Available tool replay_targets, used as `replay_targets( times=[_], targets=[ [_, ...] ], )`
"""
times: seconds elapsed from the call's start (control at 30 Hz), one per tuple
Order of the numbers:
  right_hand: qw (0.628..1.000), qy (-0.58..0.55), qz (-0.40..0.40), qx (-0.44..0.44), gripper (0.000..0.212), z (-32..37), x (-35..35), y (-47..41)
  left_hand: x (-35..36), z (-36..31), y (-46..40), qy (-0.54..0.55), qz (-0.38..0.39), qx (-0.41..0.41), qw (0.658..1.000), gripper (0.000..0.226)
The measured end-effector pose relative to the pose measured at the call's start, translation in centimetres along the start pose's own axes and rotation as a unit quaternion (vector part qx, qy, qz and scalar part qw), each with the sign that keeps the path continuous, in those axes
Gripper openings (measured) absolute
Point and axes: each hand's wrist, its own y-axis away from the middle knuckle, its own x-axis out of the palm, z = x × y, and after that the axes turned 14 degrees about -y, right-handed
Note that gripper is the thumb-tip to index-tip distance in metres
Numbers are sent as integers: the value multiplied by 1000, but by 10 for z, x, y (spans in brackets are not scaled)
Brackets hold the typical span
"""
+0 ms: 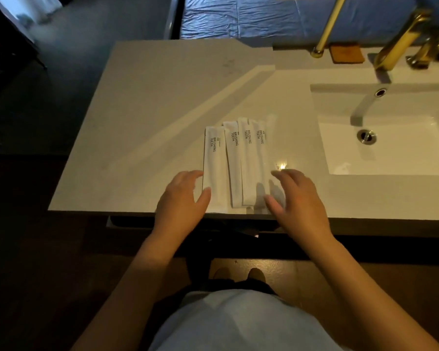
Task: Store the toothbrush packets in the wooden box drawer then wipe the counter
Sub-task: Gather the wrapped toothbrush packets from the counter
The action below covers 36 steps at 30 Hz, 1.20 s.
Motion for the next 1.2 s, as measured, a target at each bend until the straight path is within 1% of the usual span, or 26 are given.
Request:
replay_targets(
  times=[0.03,0.1,0.13,0.2,0.33,0.43,0.5,0.53,0.67,0.73,0.8,0.87,0.9,0.97,1.03,1.1,1.13,1.17,1.2],
  targets=[
    [1000,13,6,19,52,1,4,-15,3,-1,-11,-39,15,-30,999,46],
    [997,36,28,58,59,2,13,-39,11,-2,-31,-118,84,-81,986,51],
    [995,49,39,72,59,2,18,-49,13,-4,-39,-140,113,-96,979,51],
    [992,71,51,91,55,3,27,-61,18,-7,-48,-142,128,-112,975,46],
    [992,59,41,102,46,6,41,-65,27,-17,-56,-86,131,-126,980,36],
    [994,-31,23,106,36,5,45,-67,32,-25,-61,-41,134,-131,981,31],
    [986,-116,2,119,26,0,41,-72,33,-29,-66,17,130,-140,981,29],
    [981,-146,-9,127,25,-3,39,-74,33,-32,-68,48,128,-146,980,28],
    [972,-181,-34,148,20,-10,37,-73,30,-42,-81,137,153,-172,963,27],
    [964,-205,-32,164,21,-10,40,-72,31,-48,-83,144,169,-166,961,38],
    [958,-226,-25,175,22,-10,41,-72,34,-53,-83,125,171,-149,966,47],
    [956,-234,-18,174,21,-10,42,-71,36,-56,-83,106,175,-130,970,49],
    [956,-237,-18,171,22,-11,42,-71,38,-57,-82,112,182,-135,967,48],
    [954,-246,-21,167,23,-12,43,-71,41,-57,-81,175,208,-180,945,48],
    [951,-253,-26,178,31,-13,43,-70,44,-56,-78,255,226,-232,911,53],
    [933,-288,-36,215,47,-14,41,-69,44,-52,-76,300,237,-250,889,52],
    [921,-306,-36,236,49,-13,39,-69,44,-50,-74,313,244,-248,884,49],
    [915,-317,-29,246,43,-12,38,-69,43,-48,-73,321,252,-243,880,45],
    [914,-320,-19,248,26,-14,36,-70,44,-47,-72,325,262,-236,878,39]
  ],
)
